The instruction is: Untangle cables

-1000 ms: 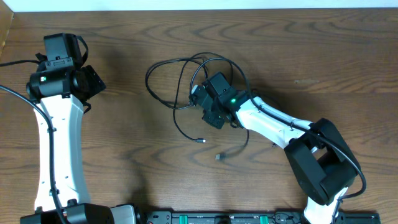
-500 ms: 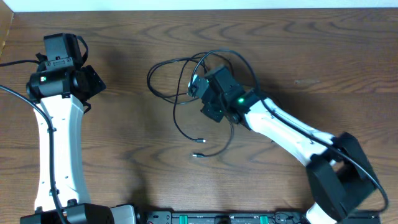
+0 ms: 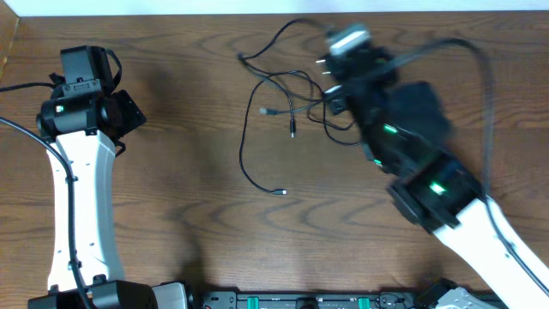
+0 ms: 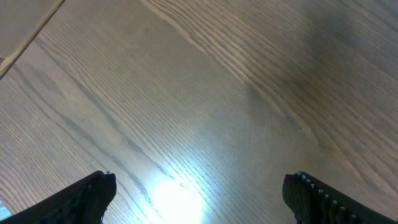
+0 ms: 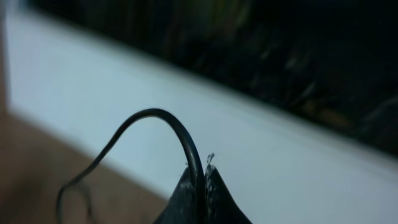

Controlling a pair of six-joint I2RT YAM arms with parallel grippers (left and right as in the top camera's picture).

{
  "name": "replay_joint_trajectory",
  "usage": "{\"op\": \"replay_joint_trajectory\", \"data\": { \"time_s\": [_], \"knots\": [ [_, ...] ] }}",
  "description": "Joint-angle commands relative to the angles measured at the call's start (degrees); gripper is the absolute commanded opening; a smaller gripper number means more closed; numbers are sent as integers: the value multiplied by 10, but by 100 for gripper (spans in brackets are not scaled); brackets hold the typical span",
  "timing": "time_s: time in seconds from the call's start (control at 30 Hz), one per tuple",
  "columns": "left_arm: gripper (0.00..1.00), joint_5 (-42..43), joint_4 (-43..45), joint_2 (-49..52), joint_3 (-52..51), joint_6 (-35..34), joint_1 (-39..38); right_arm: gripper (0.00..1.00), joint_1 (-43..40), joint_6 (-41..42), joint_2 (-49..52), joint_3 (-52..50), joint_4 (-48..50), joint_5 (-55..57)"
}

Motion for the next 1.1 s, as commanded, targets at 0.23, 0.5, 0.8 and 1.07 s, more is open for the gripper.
{"op": "replay_joint_trajectory", "data": {
  "time_s": [0.23,0.5,0.8,1.07],
  "knots": [
    [91,-10,-1,6,8,-5,1,1,-94,-2,-123,5,18,42],
    [91,-10,-1,6,8,-5,1,1,-120,-2,-127,5,-36,42],
    [91,-10,-1,6,8,-5,1,1,-127,-2,-118,5,-56,43],
    [91,-10,-1,6,8,-5,1,1,-127,-2,-118,5,-78,61]
  ]
}}
